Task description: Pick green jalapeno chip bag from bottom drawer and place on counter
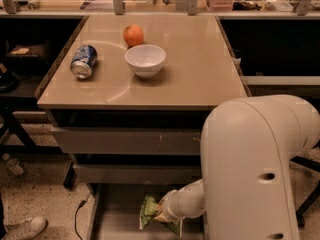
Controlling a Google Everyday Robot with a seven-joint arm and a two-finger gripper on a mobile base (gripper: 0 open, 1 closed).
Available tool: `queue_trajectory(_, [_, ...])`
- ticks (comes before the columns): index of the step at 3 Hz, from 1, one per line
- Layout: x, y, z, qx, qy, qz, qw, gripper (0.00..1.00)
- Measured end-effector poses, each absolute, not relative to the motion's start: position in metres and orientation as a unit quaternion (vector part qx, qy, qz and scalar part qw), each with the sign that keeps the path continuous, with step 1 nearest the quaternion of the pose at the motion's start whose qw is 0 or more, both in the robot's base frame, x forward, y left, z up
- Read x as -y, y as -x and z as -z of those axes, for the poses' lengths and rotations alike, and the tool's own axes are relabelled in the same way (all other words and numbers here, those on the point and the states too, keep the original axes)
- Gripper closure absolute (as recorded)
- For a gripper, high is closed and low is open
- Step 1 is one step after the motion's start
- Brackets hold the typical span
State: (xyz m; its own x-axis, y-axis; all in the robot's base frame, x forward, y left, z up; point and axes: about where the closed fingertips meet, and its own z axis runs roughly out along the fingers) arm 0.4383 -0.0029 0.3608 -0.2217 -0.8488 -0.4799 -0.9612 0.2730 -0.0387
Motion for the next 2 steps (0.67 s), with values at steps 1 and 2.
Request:
queue_trajectory(1, [0.014, -0.431, -0.408, -0.774, 0.582, -0.109, 0.224, 1.0])
queue_trajectory(2, [0.034, -0.418, -0.451, -0.773, 0.587, -0.068, 0.23, 1.0])
